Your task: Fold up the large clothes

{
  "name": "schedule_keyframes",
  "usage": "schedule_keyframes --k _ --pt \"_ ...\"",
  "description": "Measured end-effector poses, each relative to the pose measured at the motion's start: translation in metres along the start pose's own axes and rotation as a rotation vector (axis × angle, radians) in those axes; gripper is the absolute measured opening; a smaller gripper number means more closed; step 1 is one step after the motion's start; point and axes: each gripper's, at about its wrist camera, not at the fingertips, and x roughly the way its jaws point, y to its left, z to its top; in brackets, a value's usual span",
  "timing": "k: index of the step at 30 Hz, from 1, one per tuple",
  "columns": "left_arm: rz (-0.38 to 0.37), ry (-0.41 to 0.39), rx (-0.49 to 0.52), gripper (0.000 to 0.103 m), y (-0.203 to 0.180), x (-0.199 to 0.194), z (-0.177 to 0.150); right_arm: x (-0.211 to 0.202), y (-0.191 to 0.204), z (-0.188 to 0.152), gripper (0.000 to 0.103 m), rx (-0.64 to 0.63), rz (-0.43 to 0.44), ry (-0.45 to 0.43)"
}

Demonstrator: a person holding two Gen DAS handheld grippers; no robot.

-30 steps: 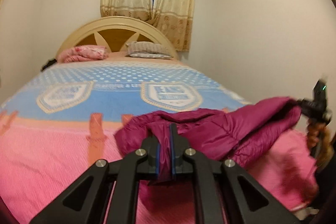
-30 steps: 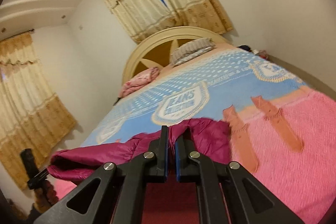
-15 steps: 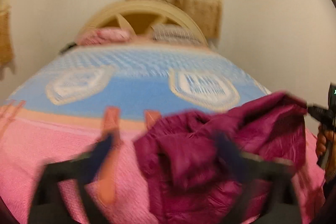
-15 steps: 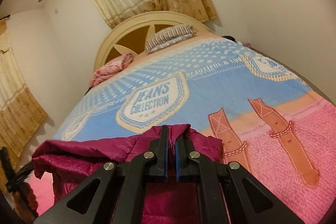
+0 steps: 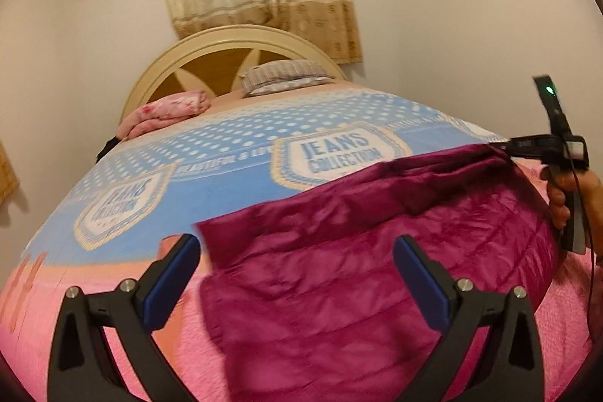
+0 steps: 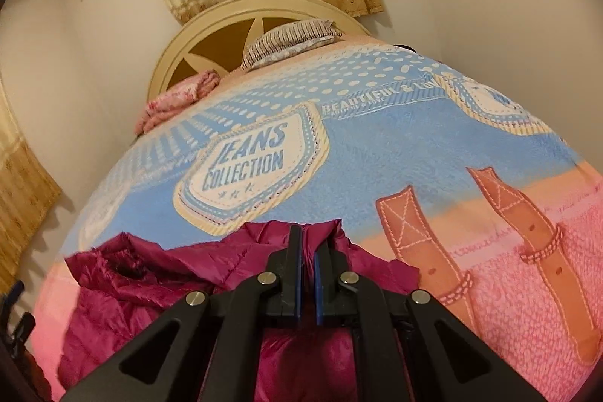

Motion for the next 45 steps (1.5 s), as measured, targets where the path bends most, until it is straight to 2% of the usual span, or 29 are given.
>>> schedule_keyframes --k 3,5,7,8,9,10,11,12,15,17,19,21,22,26,32,35,38,42,45 --pt "0.025 0.031 0.069 0.103 -0.025 0.023 0.0 0.014 -0.001 0.0 0.004 -0.008 -0.019 0.031" --pt "0.103 0.093 0.105 0.103 -0.036 0.051 -0.006 0.023 -0.003 -0.001 0.005 -0.003 -0.025 0.059" --pt "0.145 0.145 0.091 0.103 -0.034 0.074 -0.013 0.022 -0.002 -0.002 0.006 0.004 -0.039 0.052" --pt "0.16 0.176 0.069 0.103 -0.03 0.085 -0.017 0.018 0.002 -0.002 0.014 -0.002 -0.042 0.034" --pt "0.17 0.199 0.047 0.103 -0.026 0.093 -0.02 0.012 0.007 -0.003 0.034 -0.015 -0.044 0.015" --pt "0.176 0.222 0.015 0.103 -0.021 0.099 -0.022 0.006 0.013 -0.004 0.045 -0.039 -0.048 -0.003" --pt "0.178 0.237 -0.017 0.103 -0.017 0.104 -0.024 -0.001 0.02 -0.004 0.066 -0.06 -0.047 -0.016" --pt "0.18 0.242 -0.035 0.103 -0.013 0.105 -0.025 -0.009 0.028 -0.005 0.075 -0.079 -0.035 -0.038" --pt "0.216 0.241 -0.053 0.103 -0.012 0.11 -0.025 -0.026 0.053 -0.011 0.076 -0.123 0.001 -0.094" --pt "0.238 0.246 -0.063 0.103 -0.011 0.113 -0.026 -0.02 0.074 -0.021 0.076 -0.136 0.064 -0.053" --pt "0.239 0.259 -0.079 0.103 -0.009 0.116 -0.027 -0.002 0.097 -0.035 0.074 -0.182 0.073 0.02" --pt "0.234 0.265 -0.088 0.103 -0.007 0.116 -0.029 0.016 0.111 -0.044 0.056 -0.218 0.074 0.06" --pt "0.23 0.265 -0.091 0.103 -0.007 0.115 -0.03 0.029 0.115 -0.048 0.055 -0.224 0.06 0.088" --pt "0.204 0.261 -0.109 0.103 -0.004 0.107 -0.025 0.064 0.108 -0.054 0.053 -0.189 0.01 0.158" --pt "0.196 0.158 -0.048 0.103 -0.019 0.086 0.001 0.078 0.097 -0.06 0.052 -0.172 -0.009 0.165" --pt "0.188 0.141 0.004 0.103 -0.033 0.09 0.009 0.08 0.092 -0.062 0.052 -0.154 -0.017 0.164" --pt "0.197 0.184 0.014 0.103 -0.034 0.112 0.006 0.08 0.082 -0.062 0.051 -0.105 -0.007 0.156" --pt "0.175 0.272 -0.06 0.103 -0.021 0.138 -0.008 0.082 0.074 -0.061 0.051 -0.065 0.007 0.153" --pt "0.16 0.289 -0.084 0.103 -0.019 0.144 -0.013 0.085 0.073 -0.061 0.051 -0.058 0.01 0.161"
